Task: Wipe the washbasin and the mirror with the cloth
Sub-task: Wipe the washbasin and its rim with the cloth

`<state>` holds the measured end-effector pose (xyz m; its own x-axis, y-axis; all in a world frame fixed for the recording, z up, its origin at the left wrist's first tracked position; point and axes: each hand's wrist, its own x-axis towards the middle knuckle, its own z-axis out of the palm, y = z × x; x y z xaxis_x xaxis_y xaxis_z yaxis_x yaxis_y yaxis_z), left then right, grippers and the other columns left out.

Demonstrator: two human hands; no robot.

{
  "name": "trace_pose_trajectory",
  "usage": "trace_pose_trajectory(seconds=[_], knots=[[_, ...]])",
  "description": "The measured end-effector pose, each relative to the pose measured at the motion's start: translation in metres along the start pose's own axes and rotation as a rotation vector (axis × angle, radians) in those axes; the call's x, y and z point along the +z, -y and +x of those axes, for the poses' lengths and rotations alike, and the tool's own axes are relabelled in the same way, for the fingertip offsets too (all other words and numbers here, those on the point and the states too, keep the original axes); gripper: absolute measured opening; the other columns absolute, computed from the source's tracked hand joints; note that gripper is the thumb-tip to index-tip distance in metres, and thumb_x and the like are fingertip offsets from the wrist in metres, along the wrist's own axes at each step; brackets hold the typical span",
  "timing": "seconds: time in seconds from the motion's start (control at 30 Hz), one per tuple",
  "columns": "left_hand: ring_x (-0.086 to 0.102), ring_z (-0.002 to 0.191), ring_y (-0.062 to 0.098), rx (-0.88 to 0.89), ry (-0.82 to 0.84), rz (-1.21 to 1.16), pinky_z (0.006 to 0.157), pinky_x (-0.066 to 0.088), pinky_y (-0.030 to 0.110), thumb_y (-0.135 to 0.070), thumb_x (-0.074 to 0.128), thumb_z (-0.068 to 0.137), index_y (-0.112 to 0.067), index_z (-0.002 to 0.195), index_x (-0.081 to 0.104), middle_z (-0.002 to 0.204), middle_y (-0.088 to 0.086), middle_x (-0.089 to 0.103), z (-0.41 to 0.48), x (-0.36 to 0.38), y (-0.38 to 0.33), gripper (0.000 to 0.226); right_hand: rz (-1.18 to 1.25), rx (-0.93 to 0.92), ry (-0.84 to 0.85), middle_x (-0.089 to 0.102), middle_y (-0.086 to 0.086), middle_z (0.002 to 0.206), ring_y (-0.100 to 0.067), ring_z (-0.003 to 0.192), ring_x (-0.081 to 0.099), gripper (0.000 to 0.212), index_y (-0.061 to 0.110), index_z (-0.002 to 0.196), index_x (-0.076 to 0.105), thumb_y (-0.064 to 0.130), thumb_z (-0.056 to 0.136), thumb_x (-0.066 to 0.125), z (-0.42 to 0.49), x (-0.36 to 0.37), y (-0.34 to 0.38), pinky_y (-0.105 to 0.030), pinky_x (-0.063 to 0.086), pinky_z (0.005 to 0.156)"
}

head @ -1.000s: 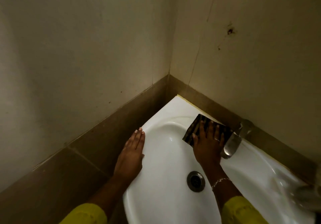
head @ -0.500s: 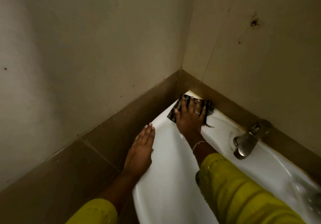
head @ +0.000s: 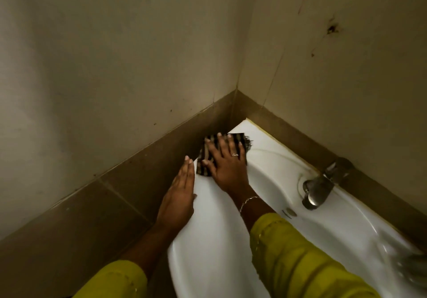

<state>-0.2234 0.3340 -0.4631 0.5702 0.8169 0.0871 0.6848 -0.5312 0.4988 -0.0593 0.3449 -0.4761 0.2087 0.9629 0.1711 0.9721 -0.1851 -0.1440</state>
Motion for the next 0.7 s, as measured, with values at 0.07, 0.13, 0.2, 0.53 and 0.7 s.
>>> trace_pose_trajectory(seconds=[0.07,0.13,0.2,0.53,0.7], knots=[[-0.011,0.134,0.009,0.002,0.004,-0.001,0.109,0.001,0.020,-0.006,0.050,0.087,-0.014,0.132,-0.018,0.144,-0.002,-0.019,-0.001,0.000,0.000,0.082,-0.050,0.096,0.020,0.038,-0.011,0.147,-0.035,0.136,0.032,0.060,0.025,0.142,0.034,0.052,0.088,0.027,-0.002,-0.004,-0.021,-0.053,0.022,0.109],[-0.012,0.133,0.006,-0.002,0.000,-0.009,0.109,-0.001,0.018,-0.006,0.049,0.087,-0.015,0.132,-0.020,0.143,-0.004,-0.020,-0.001,-0.001,0.000,0.082,-0.090,0.170,0.039,0.036,-0.014,0.147,-0.036,0.136,0.031,0.062,0.024,0.143,0.033,0.050,0.086,0.033,-0.010,-0.010,-0.042,-0.055,0.022,0.108],[-0.012,0.133,0.005,-0.004,-0.005,-0.018,0.109,-0.001,0.017,-0.006,0.049,0.088,-0.017,0.131,-0.020,0.143,-0.005,-0.019,-0.002,-0.002,-0.001,0.082,-0.087,0.252,0.037,0.034,-0.017,0.148,-0.039,0.137,0.028,0.064,0.023,0.143,0.032,0.049,0.085,0.035,-0.021,-0.016,-0.060,-0.055,0.020,0.109],[0.003,0.142,0.015,-0.033,0.030,0.013,0.110,0.002,0.018,-0.007,0.052,0.086,-0.008,0.143,-0.002,0.155,0.006,-0.002,-0.001,-0.001,0.000,0.079,-0.143,0.551,-0.055,0.046,-0.031,0.134,-0.049,0.125,0.041,0.060,0.008,0.134,0.047,0.037,0.084,0.061,-0.078,-0.018,-0.073,-0.062,0.029,0.101],[0.005,0.142,0.016,-0.035,0.021,-0.002,0.110,0.004,0.019,-0.007,0.053,0.086,-0.009,0.143,-0.001,0.155,0.006,0.001,0.001,-0.001,0.000,0.079,-0.072,0.511,0.011,0.019,-0.023,0.152,-0.043,0.140,0.014,0.064,0.019,0.146,0.023,0.044,0.091,0.045,-0.041,-0.015,-0.059,-0.057,0.009,0.110]])
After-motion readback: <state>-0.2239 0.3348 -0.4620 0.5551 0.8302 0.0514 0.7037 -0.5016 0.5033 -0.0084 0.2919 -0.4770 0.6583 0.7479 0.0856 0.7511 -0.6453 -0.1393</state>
